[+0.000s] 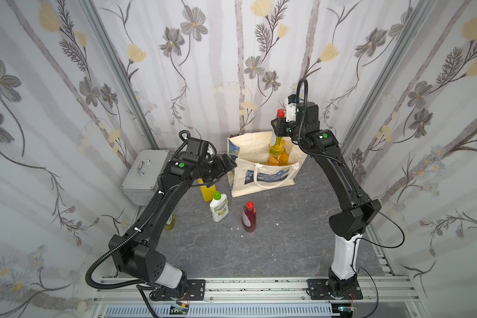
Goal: Pack dish soap into the shopping bag
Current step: Place the bottle of dish soap in the shopping bag.
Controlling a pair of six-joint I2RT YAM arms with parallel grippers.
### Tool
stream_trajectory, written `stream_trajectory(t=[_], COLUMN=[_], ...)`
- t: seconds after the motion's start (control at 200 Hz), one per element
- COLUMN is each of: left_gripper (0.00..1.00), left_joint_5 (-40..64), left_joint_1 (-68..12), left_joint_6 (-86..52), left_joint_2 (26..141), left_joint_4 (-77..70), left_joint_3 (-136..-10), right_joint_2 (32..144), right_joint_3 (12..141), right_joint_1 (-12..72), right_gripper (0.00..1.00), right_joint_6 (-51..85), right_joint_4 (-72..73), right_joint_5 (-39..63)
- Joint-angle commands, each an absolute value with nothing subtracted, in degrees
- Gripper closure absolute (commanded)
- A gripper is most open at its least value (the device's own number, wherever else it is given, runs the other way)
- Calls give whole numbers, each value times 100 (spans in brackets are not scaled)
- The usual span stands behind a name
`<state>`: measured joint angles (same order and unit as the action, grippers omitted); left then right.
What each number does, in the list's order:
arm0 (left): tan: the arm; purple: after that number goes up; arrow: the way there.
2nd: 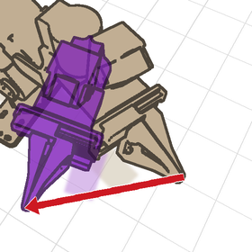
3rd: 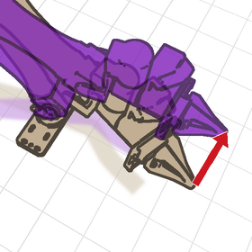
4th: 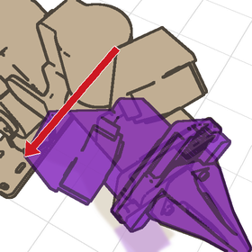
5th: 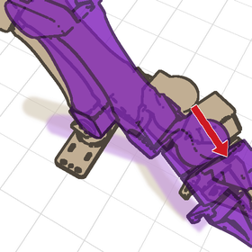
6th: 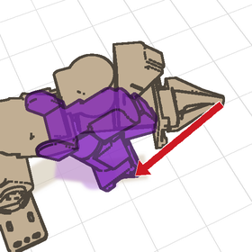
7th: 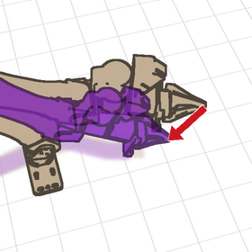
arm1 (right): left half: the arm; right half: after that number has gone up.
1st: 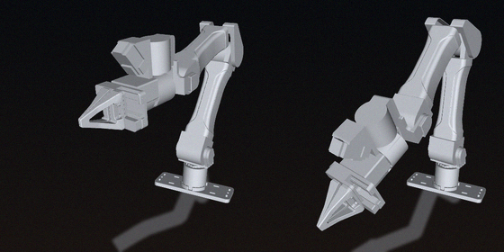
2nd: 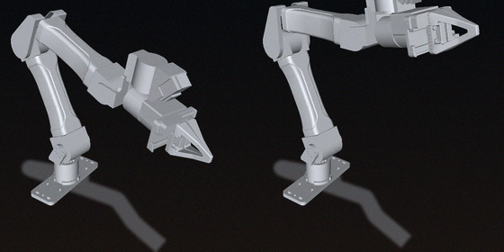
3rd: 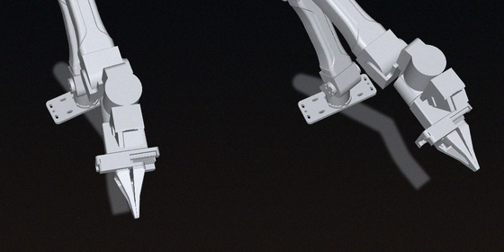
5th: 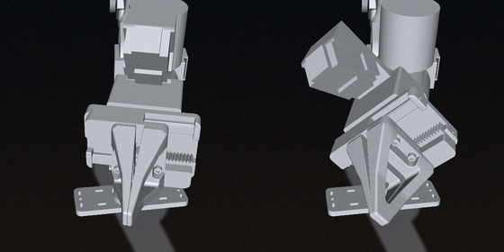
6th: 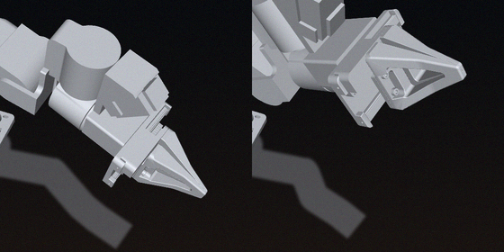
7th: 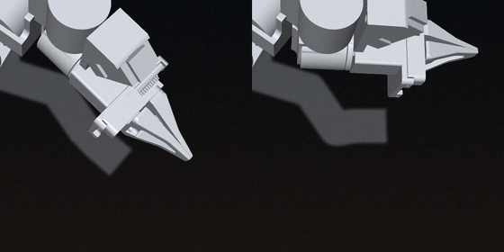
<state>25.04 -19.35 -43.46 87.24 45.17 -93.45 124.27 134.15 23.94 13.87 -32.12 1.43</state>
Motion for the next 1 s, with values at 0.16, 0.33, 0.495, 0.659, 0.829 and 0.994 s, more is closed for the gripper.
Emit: stream_trajectory(t=[0.16,0.33,0.495,0.659,0.829,0.994], left_gripper=[0,0,0,0,0,0], left_joint_5=[2603,2622,2715,2749,2738,2785], left_joint_1=[-1761,-1669,-1667,-1667,-1669,-1667], left_joint_6=[-3811,-3813,-3883,-3894,-3937,-3871], left_joint_2=[9277,9504,9877,10177,10289,10490], left_joint_4=[5413,5477,5443,5414,5318,5515], left_joint_3=[-10574,-10812,-11159,-11423,-11503,-11870], right_joint_2=[12631,12489,12539,12601,12812,12983], right_joint_3=[13114,12324,12045,11789,11780,11804], right_joint_1=[2435,2434,2400,2373,2307,2303], right_gripper=[61,61,62,61,61,61], right_joint_6=[1406,1379,1323,1275,1248,1266], right_joint_4=[-1993,-1505,-1418,-1163,-992,-723], right_joint_5=[520,571,529,528,679,810])
